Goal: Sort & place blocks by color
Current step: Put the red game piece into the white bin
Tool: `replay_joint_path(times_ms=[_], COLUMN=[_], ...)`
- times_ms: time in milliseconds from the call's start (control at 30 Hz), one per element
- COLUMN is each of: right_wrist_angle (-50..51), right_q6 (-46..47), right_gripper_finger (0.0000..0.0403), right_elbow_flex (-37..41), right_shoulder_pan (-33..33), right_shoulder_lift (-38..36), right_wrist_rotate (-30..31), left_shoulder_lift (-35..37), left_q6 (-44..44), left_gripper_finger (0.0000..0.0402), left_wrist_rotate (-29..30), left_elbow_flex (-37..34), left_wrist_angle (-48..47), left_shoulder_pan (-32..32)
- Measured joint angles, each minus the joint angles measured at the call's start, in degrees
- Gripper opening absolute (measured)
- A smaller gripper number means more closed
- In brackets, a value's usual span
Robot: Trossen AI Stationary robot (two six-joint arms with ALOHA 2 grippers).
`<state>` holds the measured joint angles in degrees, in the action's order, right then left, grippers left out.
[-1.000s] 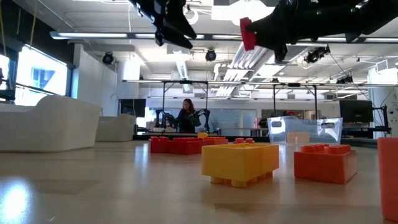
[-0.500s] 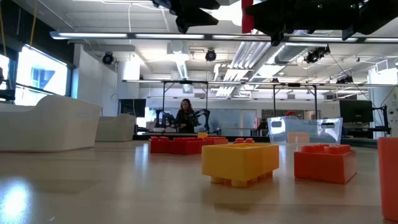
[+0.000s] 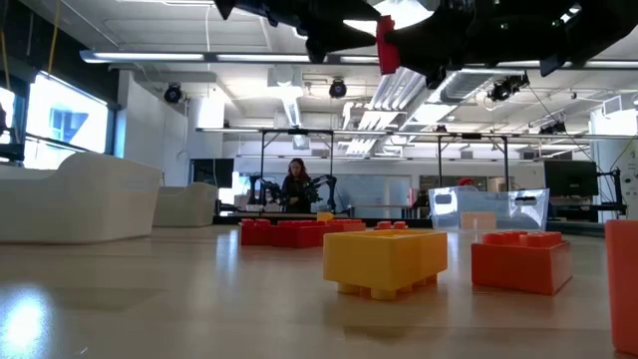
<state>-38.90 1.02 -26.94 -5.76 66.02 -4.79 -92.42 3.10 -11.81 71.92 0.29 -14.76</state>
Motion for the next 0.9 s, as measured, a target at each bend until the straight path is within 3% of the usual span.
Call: replay_joint_path(times_ms=[667, 900], right_wrist_angle=[-7.69, -7.62], right_q6=[2.12, 3.11], right_gripper_finger=[0.0110, 0.0110], right_elbow_flex=[0.00, 0.00], right_shoulder_pan=[0.24, 0.24], right_shoulder_lift=[4.87, 5.03], right_wrist_rotate=[0.21, -0.17], left_shoulder_lift=[-0.64, -0.64], left_q6=[0.10, 0.49], left_gripper_finger=[0.0231, 0.0160], left_wrist_rotate=[-0.20, -0.37], left_elbow_flex=[-0.04, -0.04], left_wrist_angle=[0.84, 0.81], left_shoulder_pan=[-0.02, -0.10])
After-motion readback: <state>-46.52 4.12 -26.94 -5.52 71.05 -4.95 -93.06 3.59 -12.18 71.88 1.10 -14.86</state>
